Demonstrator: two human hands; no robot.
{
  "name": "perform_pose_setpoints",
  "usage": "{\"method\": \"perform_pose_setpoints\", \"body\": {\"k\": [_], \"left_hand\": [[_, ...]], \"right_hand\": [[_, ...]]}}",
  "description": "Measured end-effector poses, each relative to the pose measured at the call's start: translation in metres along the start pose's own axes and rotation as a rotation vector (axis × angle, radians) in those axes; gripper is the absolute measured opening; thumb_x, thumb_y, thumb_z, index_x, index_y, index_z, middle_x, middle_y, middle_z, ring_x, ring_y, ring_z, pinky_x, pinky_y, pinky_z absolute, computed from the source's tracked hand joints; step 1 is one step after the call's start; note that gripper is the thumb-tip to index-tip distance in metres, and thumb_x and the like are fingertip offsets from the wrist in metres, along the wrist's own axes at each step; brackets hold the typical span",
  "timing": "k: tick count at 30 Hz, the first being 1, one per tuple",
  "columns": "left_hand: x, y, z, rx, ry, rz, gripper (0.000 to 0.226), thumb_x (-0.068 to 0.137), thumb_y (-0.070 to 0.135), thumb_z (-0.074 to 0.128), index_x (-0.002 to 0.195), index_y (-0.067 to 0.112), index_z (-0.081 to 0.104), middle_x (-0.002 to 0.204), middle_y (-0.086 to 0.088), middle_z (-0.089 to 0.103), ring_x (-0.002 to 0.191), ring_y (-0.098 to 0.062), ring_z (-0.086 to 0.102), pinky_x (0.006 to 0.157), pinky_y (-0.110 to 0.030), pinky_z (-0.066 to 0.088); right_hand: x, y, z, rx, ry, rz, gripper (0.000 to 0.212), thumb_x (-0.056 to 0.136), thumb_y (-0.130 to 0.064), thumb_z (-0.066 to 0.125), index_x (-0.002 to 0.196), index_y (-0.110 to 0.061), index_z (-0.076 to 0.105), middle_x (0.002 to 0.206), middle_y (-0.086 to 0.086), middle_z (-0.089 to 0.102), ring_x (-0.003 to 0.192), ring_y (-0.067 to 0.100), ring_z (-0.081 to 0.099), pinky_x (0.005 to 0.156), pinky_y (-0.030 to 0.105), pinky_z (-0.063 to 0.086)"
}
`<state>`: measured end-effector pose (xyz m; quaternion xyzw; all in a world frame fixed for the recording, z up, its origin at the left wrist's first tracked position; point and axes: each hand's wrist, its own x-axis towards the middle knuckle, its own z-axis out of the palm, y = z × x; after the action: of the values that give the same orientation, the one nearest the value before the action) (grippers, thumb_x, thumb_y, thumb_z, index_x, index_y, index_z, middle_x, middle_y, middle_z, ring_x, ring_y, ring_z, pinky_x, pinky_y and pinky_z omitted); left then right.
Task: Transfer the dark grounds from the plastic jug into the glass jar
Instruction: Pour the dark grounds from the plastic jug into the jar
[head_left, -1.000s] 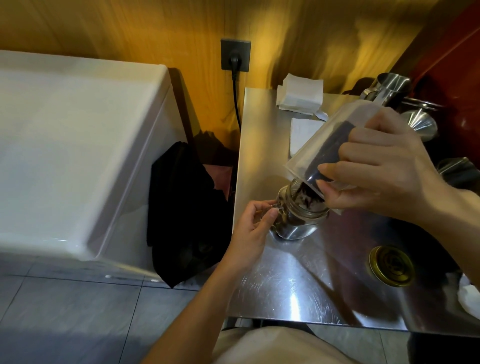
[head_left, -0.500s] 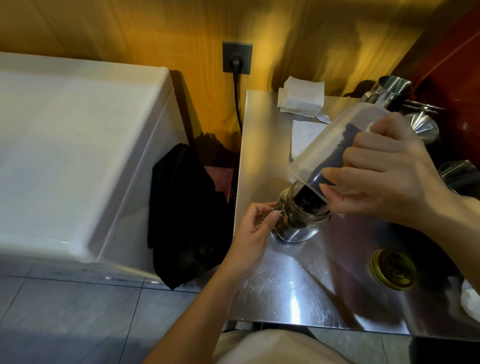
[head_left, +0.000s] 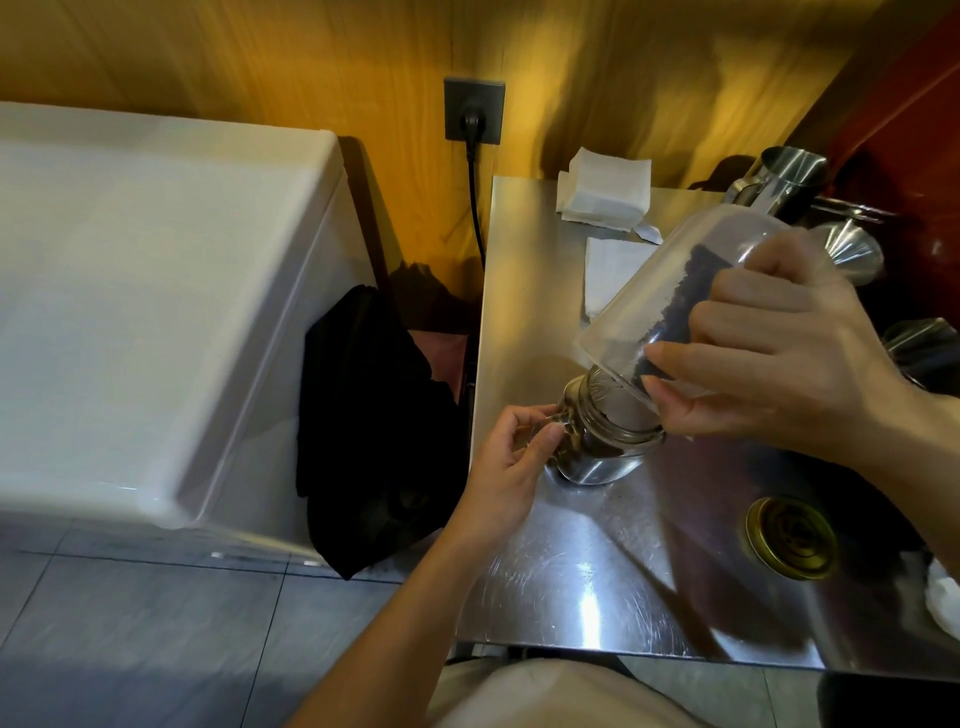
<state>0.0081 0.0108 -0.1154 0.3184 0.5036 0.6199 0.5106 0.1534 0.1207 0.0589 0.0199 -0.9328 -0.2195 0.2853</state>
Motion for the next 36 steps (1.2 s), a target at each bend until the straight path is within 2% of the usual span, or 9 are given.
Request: {"method": "perform_pose_setpoints", "body": {"k": [2,6,10,16,19,26,29,36], "left_hand": [[0.000,0.000,-0.001,0.003,-0.015,-0.001,0.005,0.087,0.030,0.060,0.088,0.025,0.060,0.108,0.007,0.066,0.099,-0.003,0.063,0.080,-0.016,0.050],[-0.001,0.004,0.000,0.011,-0.027,0.004,0.019,0.081,0.036,0.059,0.089,0.020,0.058,0.111,0.004,0.063,0.098,-0.001,0.063,0.081,-0.016,0.050],[0.000,0.004,0.000,0.042,-0.033,-0.002,0.008,0.087,0.026,0.057,0.090,0.018,0.057,0.111,0.002,0.063,0.098,0.000,0.062,0.082,-0.016,0.050],[-0.001,0.005,0.000,0.051,-0.037,-0.009,0.003,0.093,0.010,0.053,0.092,0.013,0.055,0.109,0.002,0.061,0.091,0.006,0.062,0.077,-0.012,0.049],[-0.001,0.006,0.000,0.057,-0.038,-0.009,0.003,0.093,0.010,0.052,0.093,0.011,0.054,0.109,0.002,0.061,0.091,0.007,0.062,0.078,-0.012,0.049],[-0.002,0.009,0.001,0.069,-0.027,-0.011,0.004,0.093,0.013,0.054,0.092,0.016,0.055,0.107,0.004,0.061,0.090,0.007,0.061,0.078,-0.012,0.049],[-0.002,0.009,0.001,0.060,-0.021,-0.004,0.007,0.093,0.011,0.053,0.090,0.017,0.055,0.108,0.004,0.061,0.090,0.008,0.061,0.077,-0.011,0.048],[0.000,0.006,0.001,0.046,-0.016,-0.008,0.005,0.093,0.012,0.053,0.091,0.015,0.055,0.110,0.000,0.061,0.090,0.004,0.062,0.078,-0.014,0.049]], "right_hand": [[0.000,-0.002,0.001,-0.017,0.006,-0.020,0.027,0.081,-0.012,0.062,0.055,-0.003,0.065,0.043,0.007,0.047,0.040,0.023,0.046,0.055,0.033,0.038],[-0.003,-0.005,0.001,0.002,0.012,-0.025,0.027,0.085,-0.013,0.057,0.062,-0.002,0.066,0.043,0.006,0.050,0.039,0.022,0.048,0.058,0.034,0.034],[-0.002,-0.006,0.001,0.003,0.043,-0.023,0.018,0.091,-0.013,0.050,0.076,-0.004,0.053,0.043,0.007,0.052,0.039,0.021,0.049,0.061,0.033,0.032],[-0.003,-0.006,0.002,-0.008,0.033,-0.014,0.022,0.084,-0.012,0.058,0.064,-0.003,0.063,0.043,0.007,0.050,0.038,0.022,0.047,0.057,0.033,0.043],[-0.002,-0.005,0.002,-0.017,0.040,-0.026,0.016,0.084,-0.013,0.060,0.070,-0.005,0.056,0.043,0.007,0.048,0.040,0.022,0.046,0.057,0.033,0.038],[0.001,-0.006,-0.001,-0.033,0.013,-0.052,0.016,0.080,-0.010,0.062,0.066,-0.004,0.058,0.043,0.006,0.046,0.039,0.022,0.046,0.057,0.033,0.036],[0.000,-0.011,-0.005,-0.049,-0.015,-0.094,0.018,0.075,-0.009,0.067,0.057,-0.005,0.065,0.044,0.006,0.048,0.040,0.022,0.048,0.058,0.035,0.035],[0.006,-0.008,-0.015,-0.021,-0.040,-0.106,0.019,0.075,-0.007,0.069,0.056,-0.005,0.066,0.044,0.006,0.049,0.039,0.022,0.047,0.056,0.036,0.036]]}}
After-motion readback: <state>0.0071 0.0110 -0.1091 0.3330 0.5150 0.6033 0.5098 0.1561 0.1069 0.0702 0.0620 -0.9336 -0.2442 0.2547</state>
